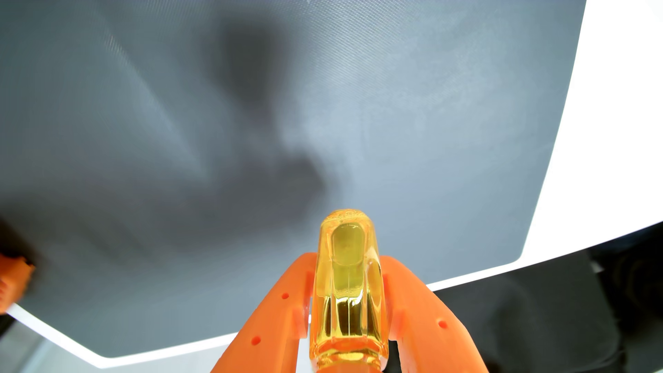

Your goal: Grab the eyedrops

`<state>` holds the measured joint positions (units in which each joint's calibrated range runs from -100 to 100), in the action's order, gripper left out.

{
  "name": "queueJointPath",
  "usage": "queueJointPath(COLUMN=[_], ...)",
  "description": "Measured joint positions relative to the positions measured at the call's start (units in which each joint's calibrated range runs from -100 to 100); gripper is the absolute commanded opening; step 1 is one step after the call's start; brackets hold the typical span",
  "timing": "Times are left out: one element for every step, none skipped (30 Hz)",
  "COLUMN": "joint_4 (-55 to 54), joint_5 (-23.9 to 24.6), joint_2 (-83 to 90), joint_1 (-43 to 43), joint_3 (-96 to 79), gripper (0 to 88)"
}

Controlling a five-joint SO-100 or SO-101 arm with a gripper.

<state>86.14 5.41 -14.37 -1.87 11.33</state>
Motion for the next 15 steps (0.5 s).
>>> queueJointPath(joint_4=[0.0,0.0,0.0,0.0,0.0,0.0,0.0,0.0,0.0,0.0,0.0,0.0,0.0,0.0,0.0], joint_5=[-0.9,-1.8,-2.7,-3.5,-4.2,-4.8,-5.4,-6.0,-6.3,-6.6,-7.0,-7.1,-7.2,-7.3,-7.4], joint_2=[0.3,0.6,0.8,0.8,0.8,0.8,0.8,0.8,0.8,0.8,0.8,0.8,0.8,0.8,0.8], joint_1=[0.0,-0.1,-0.4,-0.7,-1.0,-1.0,-1.0,-1.0,-1.0,-0.9,-0.9,-0.9,-1.0,-1.0,-1.0], joint_3=[0.0,0.0,0.0,0.0,0.0,0.0,0.0,0.0,0.0,0.0,0.0,0.0,0.0,0.0,0.0], gripper=[0.6,0.6,0.6,0.6,0.6,0.6,0.6,0.6,0.6,0.6,0.6,0.6,0.6,0.6,0.6])
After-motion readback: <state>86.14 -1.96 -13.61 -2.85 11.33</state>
